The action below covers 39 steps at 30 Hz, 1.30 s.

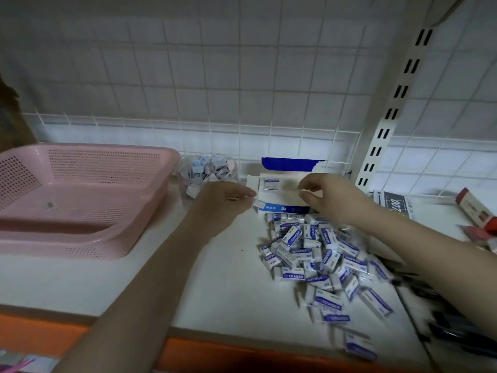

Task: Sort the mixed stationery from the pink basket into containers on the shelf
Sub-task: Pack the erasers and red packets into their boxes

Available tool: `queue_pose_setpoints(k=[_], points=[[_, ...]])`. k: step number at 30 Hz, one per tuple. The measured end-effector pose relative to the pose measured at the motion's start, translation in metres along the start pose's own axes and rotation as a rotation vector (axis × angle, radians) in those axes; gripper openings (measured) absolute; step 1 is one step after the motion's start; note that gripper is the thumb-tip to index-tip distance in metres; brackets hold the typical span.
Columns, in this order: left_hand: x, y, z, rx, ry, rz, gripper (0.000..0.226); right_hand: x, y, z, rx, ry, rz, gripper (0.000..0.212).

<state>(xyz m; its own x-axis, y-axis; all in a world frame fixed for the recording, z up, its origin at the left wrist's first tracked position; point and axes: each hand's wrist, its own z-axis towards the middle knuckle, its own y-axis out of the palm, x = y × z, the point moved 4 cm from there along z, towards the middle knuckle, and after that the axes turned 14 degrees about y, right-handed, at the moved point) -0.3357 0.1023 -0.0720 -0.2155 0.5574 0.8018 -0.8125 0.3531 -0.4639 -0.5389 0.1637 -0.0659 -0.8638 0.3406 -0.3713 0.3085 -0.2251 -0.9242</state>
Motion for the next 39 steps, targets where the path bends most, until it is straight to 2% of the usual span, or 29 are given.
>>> queue_pose_setpoints(k=[4,9,13,18,22,28,35,39], points=[[0.015,0.043,0.033,-0.122,0.047,0.025,0.013,0.019,-0.023,-0.037,0.038,0.035,0.021,0.013],[0.008,0.085,0.072,-0.240,0.134,0.098,0.027,0.036,-0.031,-0.086,0.040,0.073,0.007,0.011],[-0.011,0.096,0.094,-0.227,0.209,0.335,0.024,0.041,-0.024,-0.115,0.045,0.091,0.032,0.010],[-0.021,0.102,0.104,-0.315,0.280,0.678,0.024,0.036,-0.010,-0.127,-0.007,0.092,-0.047,0.034],[-0.020,0.103,0.109,-0.360,0.304,0.826,0.018,0.033,-0.007,-0.128,-0.033,0.099,-0.063,0.033],[-0.019,0.104,0.110,-0.378,0.282,0.800,0.026,0.038,-0.008,-0.123,-0.083,0.197,-0.047,0.031],[0.012,0.091,0.076,-0.338,0.329,0.625,0.026,0.038,-0.004,-0.115,-0.145,0.189,-0.071,0.024],[0.038,0.077,0.040,-0.306,0.343,0.472,0.025,0.047,-0.016,-0.113,-0.021,0.193,0.118,0.012]])
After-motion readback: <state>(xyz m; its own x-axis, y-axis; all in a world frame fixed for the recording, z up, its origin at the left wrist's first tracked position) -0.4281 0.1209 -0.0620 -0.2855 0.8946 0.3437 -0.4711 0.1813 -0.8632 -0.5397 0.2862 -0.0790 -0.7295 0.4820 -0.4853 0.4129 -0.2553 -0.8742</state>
